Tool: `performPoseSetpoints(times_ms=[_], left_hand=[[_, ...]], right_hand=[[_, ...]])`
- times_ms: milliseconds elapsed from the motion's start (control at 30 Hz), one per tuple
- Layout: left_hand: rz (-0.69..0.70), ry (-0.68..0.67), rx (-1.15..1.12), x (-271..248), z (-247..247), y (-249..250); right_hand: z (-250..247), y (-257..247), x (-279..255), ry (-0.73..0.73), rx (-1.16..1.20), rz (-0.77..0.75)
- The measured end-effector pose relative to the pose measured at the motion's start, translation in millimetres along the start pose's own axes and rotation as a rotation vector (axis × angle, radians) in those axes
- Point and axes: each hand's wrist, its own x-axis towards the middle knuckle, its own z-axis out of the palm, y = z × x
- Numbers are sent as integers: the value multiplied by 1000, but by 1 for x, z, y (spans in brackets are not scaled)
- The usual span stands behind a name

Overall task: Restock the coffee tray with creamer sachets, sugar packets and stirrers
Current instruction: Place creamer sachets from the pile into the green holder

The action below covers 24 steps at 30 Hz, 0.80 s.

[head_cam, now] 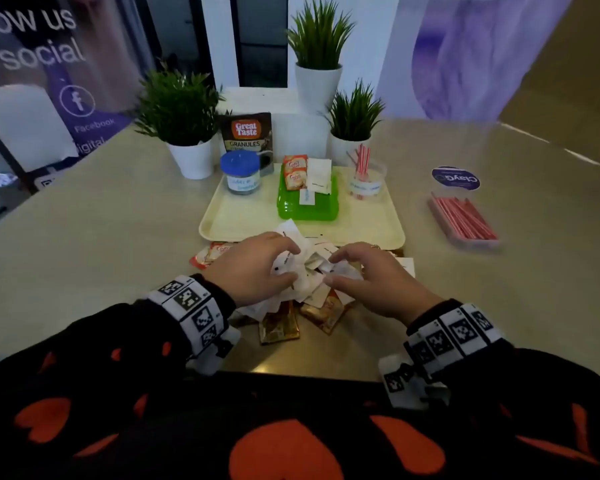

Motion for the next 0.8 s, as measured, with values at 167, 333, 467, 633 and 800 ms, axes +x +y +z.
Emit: performPoseSetpoints(times_ms=[167, 333, 467, 633, 800], left_hand=[[16, -89, 32, 7, 1, 3], [121, -220, 46, 9, 6, 16], [186, -336, 126, 12, 19, 27], [193, -320, 88, 16, 24, 23], [177, -332, 108, 17, 25, 22]], right_hand=[[3, -2, 1, -37, 12, 29], [7, -6, -1, -155, -129, 29], [9, -9, 0, -190, -209, 33], [8, -7, -2, -158, -282, 80], [9, -7, 0, -188, -355, 132]])
